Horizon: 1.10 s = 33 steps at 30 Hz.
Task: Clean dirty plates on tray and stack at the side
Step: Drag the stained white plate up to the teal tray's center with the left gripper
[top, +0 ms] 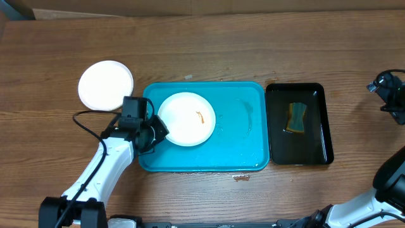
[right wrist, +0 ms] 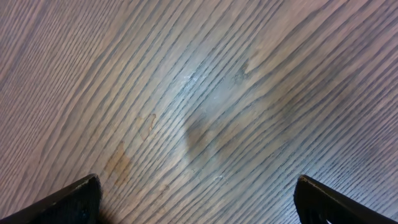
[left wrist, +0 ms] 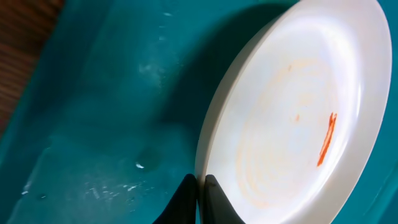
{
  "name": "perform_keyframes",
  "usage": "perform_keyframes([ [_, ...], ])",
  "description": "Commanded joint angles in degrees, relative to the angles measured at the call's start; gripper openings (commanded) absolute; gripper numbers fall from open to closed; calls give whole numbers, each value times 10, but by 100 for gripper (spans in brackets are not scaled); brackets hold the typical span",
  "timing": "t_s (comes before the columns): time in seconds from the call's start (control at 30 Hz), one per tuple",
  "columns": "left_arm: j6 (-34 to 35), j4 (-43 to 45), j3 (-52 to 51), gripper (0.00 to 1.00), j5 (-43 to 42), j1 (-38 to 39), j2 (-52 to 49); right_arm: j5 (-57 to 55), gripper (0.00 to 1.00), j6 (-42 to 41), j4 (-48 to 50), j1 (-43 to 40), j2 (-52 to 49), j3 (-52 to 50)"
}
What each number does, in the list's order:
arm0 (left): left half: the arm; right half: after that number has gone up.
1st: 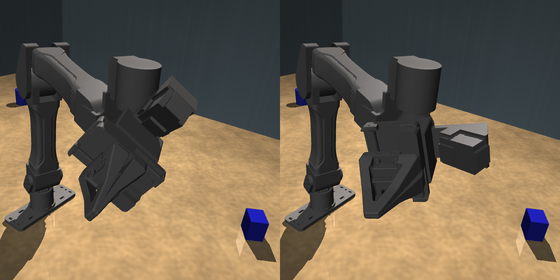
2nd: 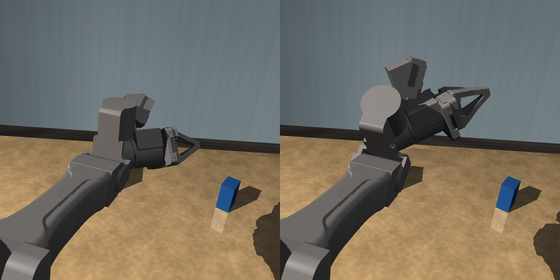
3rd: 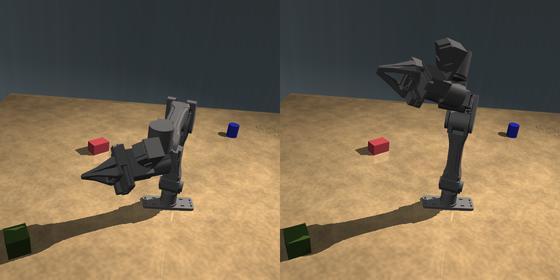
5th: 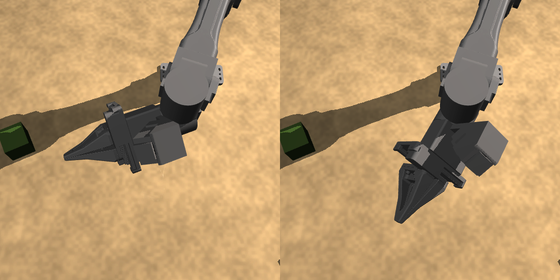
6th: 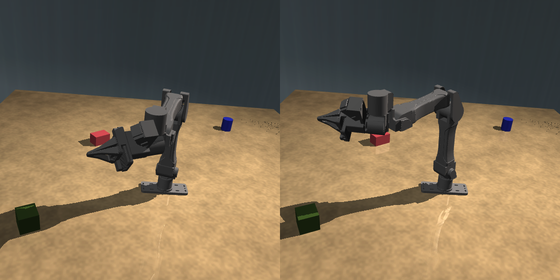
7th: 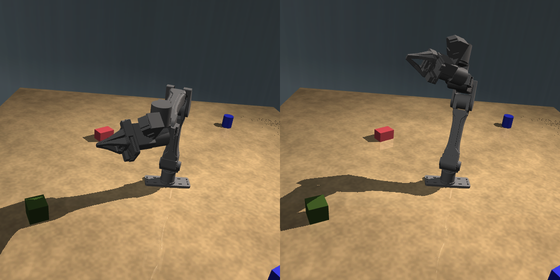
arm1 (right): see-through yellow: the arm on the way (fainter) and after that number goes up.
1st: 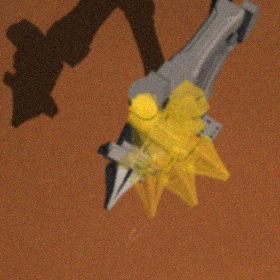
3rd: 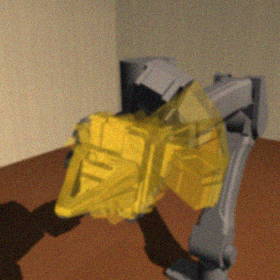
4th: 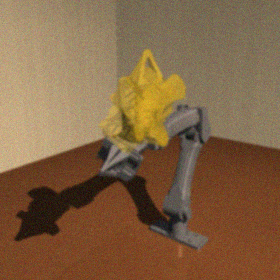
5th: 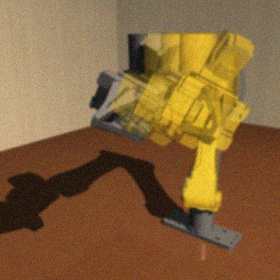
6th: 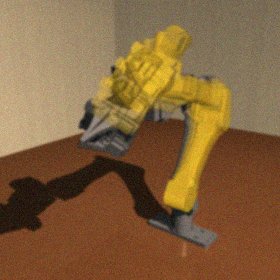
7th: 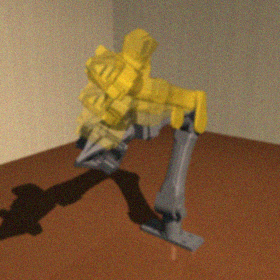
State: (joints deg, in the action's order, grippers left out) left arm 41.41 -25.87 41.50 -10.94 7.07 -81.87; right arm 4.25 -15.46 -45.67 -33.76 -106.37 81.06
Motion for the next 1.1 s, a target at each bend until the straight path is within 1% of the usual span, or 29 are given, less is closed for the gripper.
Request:
perform_keyframes([
  [0.0,-19,26,0,7,-7,29,-17,-1,100,-5,2,-1,2,13],
  [0.1,-27,57,1,9,-5,57,-31,-1,100,-5,2,-1,2,13],
  [0.2,-36,61,14,16,9,77,-42,-1,100,-5,2,-1,2,13],
  [0.23,-45,59,22,20,10,81,-43,-1,100,-5,2,-1,2,13],
  [0.27,-61,49,38,26,12,83,-43,-1,100,-5,2,-1,2,13],
  [0.33,-73,19,68,33,17,83,-43,-1,100,-5,2,-1,2,13],
  [0.43,-80,-74,138,41,56,83,-43,-1,100,-5,2,-1,2,13],
  [0.53,-105,-146,193,43,71,83,-43,-1,100,-5,2,-1,2,13],
  [0.67,-105,-174,202,43,69,83,-45,-1,100,-5,2,-1,2,13],
  [0.77,-101,-177,195,46,54,87,-56,-1,100,-5,2,-1,2,13],
  [0.83,-82,-176,192,49,50,92,-67,-1,100,-5,2,-1,2,13],
  [0.9,-66,-169,192,50,50,99,-82,-1,100,-5,2,-1,2,13],
  [1.07,-67,-138,192,50,49,115,-131,-1,100,-5,2,-1,2,13],
])
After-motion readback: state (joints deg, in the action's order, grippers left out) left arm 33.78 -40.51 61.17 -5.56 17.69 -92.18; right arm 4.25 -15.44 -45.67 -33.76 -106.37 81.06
